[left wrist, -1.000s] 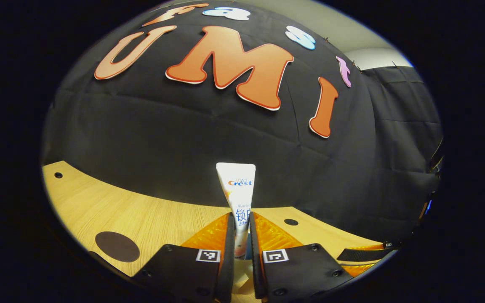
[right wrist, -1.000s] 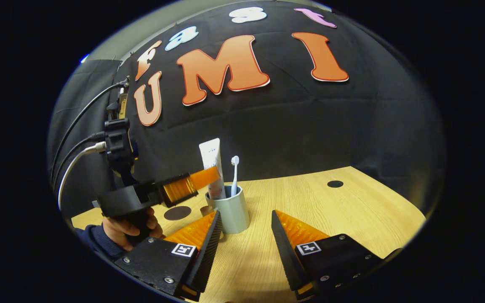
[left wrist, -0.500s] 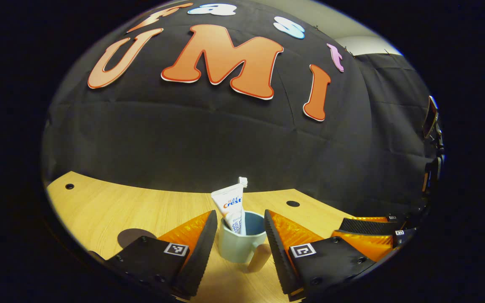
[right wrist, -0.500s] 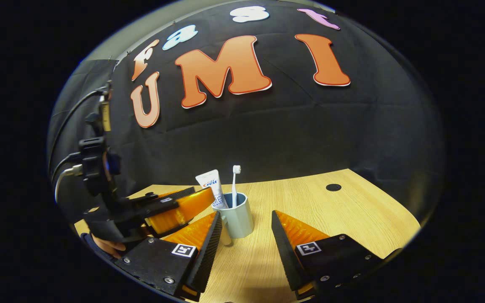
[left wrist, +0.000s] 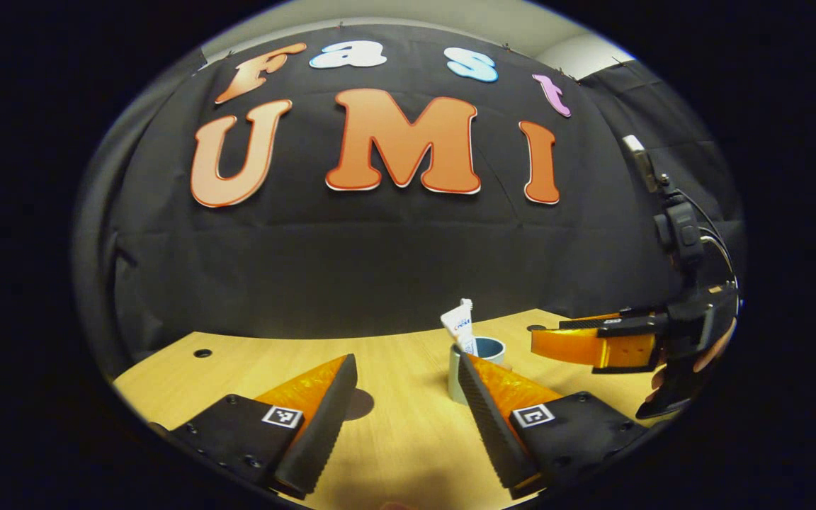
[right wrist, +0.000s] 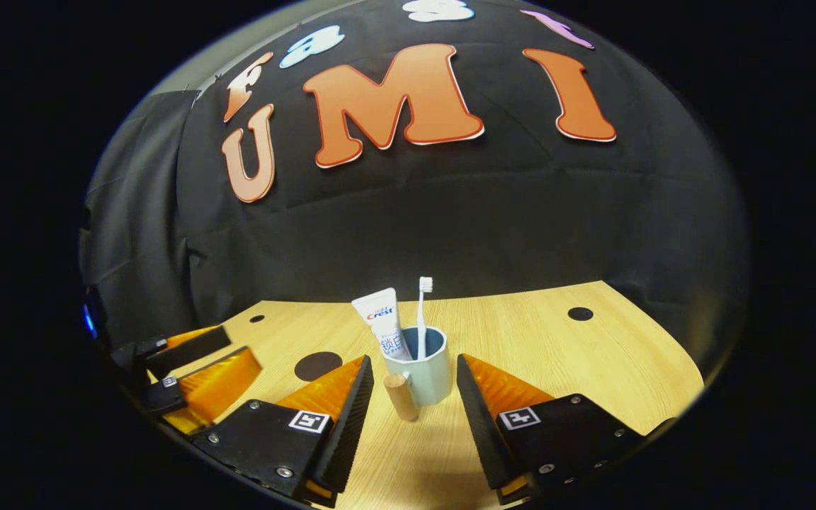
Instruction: Put the toothbrush and toothpaste on the desktop into the cup, then pick up the cup and place it on the coaster on the desktop.
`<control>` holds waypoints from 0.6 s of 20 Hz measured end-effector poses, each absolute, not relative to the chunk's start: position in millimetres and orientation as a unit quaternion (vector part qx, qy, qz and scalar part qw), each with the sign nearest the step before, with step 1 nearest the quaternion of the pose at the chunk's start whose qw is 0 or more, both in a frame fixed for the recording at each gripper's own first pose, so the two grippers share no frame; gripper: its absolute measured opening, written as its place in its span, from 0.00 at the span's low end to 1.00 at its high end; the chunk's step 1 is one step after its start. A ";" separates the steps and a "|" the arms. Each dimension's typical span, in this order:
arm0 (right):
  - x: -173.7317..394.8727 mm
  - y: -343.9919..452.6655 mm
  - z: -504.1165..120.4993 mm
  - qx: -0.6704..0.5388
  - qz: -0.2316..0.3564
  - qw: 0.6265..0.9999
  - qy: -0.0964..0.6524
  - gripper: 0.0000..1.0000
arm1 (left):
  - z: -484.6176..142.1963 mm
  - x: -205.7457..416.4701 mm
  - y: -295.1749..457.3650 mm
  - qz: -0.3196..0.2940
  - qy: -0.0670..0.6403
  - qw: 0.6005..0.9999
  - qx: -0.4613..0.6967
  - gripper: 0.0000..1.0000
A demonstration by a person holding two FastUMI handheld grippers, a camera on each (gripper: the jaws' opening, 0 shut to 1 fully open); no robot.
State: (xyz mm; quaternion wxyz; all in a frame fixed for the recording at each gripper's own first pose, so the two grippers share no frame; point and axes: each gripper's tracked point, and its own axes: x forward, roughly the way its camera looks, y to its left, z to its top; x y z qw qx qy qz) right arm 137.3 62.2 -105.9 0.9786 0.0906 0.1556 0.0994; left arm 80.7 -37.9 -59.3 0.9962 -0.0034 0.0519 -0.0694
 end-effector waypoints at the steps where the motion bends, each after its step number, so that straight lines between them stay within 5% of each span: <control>1: 140.1 67.0 -103.4 0.087 0.101 0.978 0.160 0.72 | -54.7 72.2 -29.3 -0.062 0.045 0.997 -0.002 0.98; 12: 167.5 88.1 -116.6 0.024 0.070 0.954 0.289 0.72 | -73.8 0.5 41.2 0.001 0.041 0.999 0.031 0.98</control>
